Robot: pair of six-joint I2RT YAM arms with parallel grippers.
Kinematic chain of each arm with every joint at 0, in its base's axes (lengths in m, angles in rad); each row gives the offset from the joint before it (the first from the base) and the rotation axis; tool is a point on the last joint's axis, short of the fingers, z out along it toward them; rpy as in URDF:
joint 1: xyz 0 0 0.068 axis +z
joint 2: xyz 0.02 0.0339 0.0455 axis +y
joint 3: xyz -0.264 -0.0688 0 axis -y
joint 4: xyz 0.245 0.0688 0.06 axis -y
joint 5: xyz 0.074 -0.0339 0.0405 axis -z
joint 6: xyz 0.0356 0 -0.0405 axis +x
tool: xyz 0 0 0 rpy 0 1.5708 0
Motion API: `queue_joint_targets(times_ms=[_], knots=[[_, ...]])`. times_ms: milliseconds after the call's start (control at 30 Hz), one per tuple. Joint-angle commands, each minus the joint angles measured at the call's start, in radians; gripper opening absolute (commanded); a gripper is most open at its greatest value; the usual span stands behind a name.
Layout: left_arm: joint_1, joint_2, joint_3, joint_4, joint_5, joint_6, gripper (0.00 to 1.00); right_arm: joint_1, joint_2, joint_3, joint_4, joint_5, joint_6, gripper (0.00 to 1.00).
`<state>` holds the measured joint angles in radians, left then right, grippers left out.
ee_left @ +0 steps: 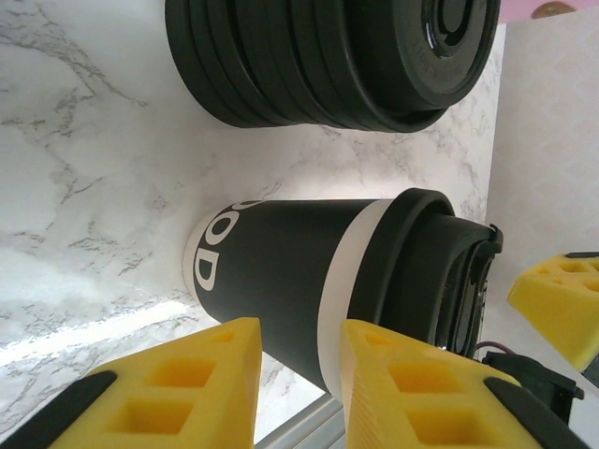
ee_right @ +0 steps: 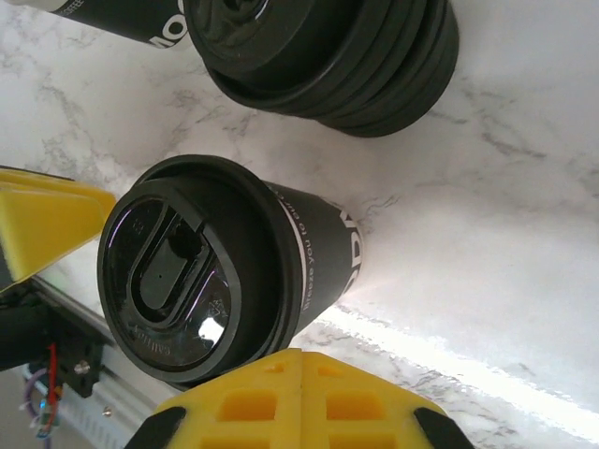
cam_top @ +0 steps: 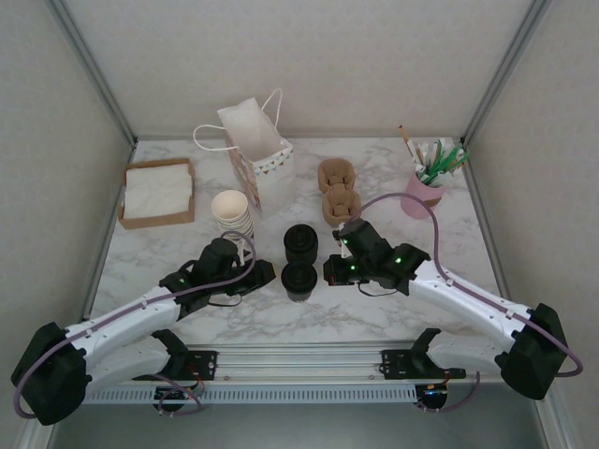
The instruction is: Pack the takeout coffee
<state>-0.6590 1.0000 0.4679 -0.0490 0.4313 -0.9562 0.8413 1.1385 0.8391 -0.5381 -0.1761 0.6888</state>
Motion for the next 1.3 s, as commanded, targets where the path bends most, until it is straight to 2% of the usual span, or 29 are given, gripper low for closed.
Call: queue_joint_targets(times_ms=[0,533,1267], knots=[[0.005,0.009,0.022,0.021,0.027,0.025,0.28,-0.008,0.014,-0.017,0.068,-0.075,0.033,0.0],[-0.039,0.049,-0.009,0.075,0.032,-0.003,0.28,-0.019,0.101,-0.024,0.11,-0.101,0.032,0.0],[-0.137,0.057,-0.053,0.136,-0.027,-0.082,0.28,-0.038,0.241,0.025,0.128,-0.093,-0.041,0.0]])
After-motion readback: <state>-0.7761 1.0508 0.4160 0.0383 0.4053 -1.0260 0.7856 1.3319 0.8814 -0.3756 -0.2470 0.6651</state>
